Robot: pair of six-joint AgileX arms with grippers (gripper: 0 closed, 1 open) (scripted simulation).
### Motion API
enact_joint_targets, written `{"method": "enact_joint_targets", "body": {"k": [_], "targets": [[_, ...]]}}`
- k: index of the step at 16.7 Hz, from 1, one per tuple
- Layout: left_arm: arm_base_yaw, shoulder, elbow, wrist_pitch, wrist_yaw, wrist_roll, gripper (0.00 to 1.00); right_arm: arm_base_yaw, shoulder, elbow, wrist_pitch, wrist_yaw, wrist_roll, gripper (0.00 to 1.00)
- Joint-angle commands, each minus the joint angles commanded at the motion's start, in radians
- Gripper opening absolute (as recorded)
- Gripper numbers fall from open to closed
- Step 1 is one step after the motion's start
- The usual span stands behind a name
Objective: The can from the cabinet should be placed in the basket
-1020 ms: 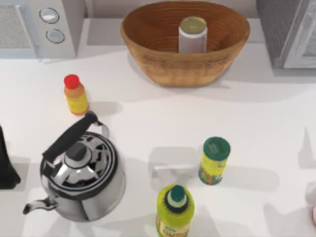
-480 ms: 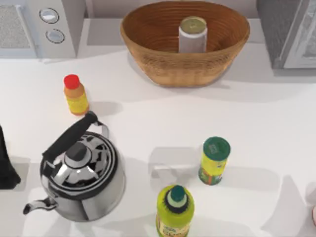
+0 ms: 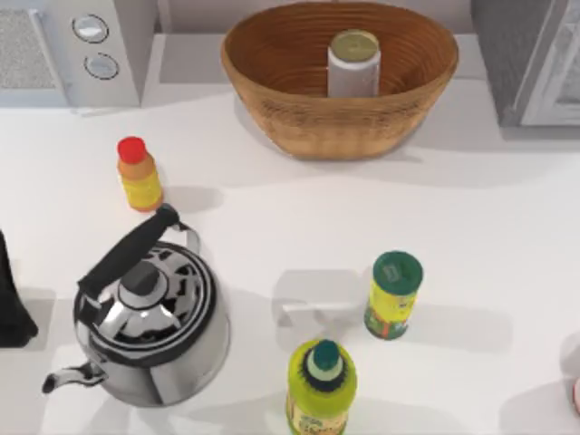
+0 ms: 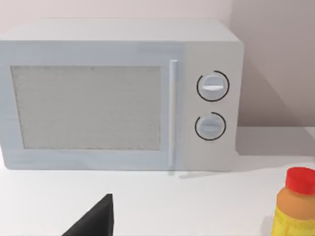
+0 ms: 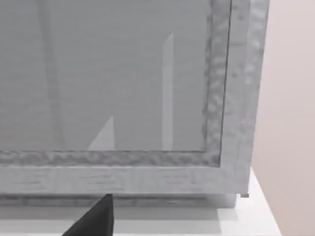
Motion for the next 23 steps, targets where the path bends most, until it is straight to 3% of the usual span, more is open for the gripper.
{"method": "enact_joint_targets", "body": {"k": [7,11,15,23], "targets": [[0.0,0.0,0.0,0.0,0.0,0.0,1.0,0.002,-0.001,0.008,-0.011,0.0,0.0,1.0],[0.0,0.0,0.0,0.0,0.0,0.0,1.0,-0.007,-0.009,0.152,-0.153,-0.015,0.001,1.0],[0.0,0.0,0.0,0.0,0.0,0.0,1.0,-0.024,-0.029,0.416,-0.449,-0.031,0.001,1.0],[0.0,0.0,0.0,0.0,0.0,0.0,1.0,-0.032,-0.127,1.043,-1.22,-0.037,0.0,1.0]]}}
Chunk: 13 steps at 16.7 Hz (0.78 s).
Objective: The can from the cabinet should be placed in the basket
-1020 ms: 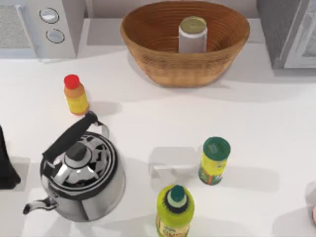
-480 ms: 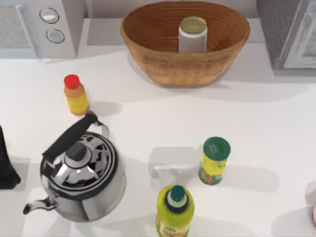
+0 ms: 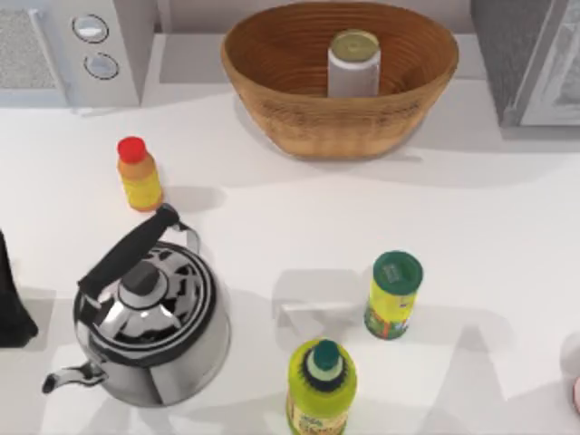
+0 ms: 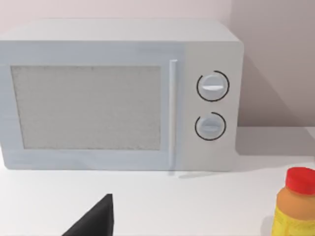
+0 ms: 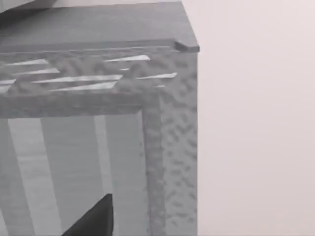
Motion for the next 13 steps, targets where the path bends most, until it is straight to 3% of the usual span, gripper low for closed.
{"method": "enact_joint_targets", "body": {"k": [6,13], "targets": [[0.0,0.0,0.0,0.0,0.0,0.0,1.0,0.013,-0.075,0.303,-0.341,0.013,0.0,1.0],[0.0,0.0,0.0,0.0,0.0,0.0,1.0,0.012,-0.082,0.333,-0.366,0.014,0.0,1.0]]}}
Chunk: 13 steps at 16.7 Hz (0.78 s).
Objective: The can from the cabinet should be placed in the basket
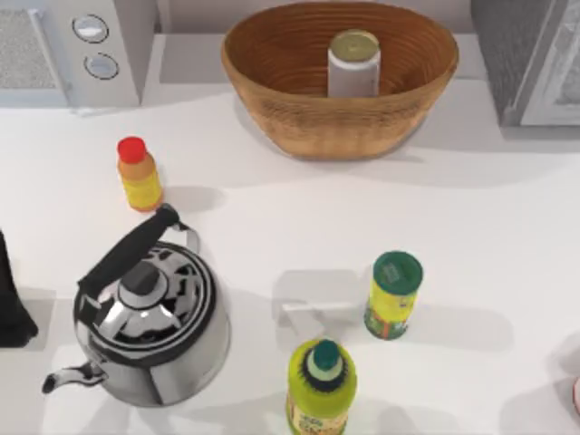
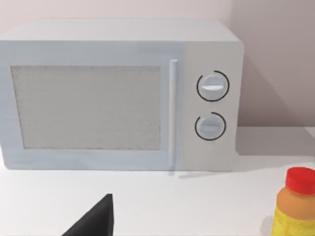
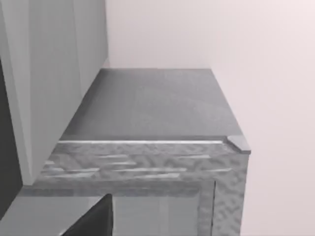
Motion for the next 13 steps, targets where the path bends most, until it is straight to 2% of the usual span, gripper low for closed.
{"method": "enact_joint_targets", "body": {"k": [3,6,9,13], "targets": [[0.0,0.0,0.0,0.0,0.0,0.0,1.0,0.062,0.001,0.007,-0.002,0.058,0.0,1.0],[0.0,0.0,0.0,0.0,0.0,0.0,1.0,0.204,0.005,0.018,-0.01,0.2,0.0,1.0],[0.0,0.0,0.0,0.0,0.0,0.0,1.0,0.411,0.009,0.026,-0.022,0.411,-0.002,1.0],[0.0,0.0,0.0,0.0,0.0,0.0,1.0,0.753,0.004,0.025,-0.038,0.752,-0.005,1.0]]}}
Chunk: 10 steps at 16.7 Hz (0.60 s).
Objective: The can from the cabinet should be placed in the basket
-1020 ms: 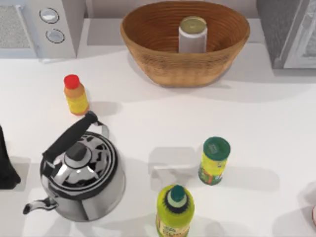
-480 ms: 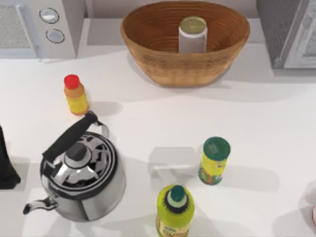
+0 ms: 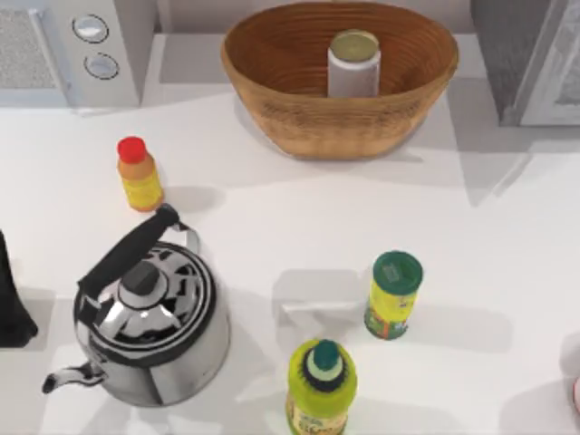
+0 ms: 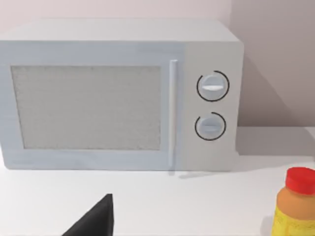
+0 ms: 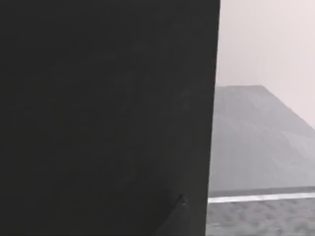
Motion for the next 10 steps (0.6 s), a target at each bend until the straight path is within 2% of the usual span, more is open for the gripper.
{"method": "enact_joint_targets", "body": {"k": [6,10], "targets": [[0.0,0.0,0.0,0.0,0.0,0.0,1.0,0.492,-0.028,-0.023,-0.016,0.493,-0.003,1.0],[0.0,0.0,0.0,0.0,0.0,0.0,1.0,0.691,-0.047,-0.041,-0.02,0.692,-0.004,1.0]]}}
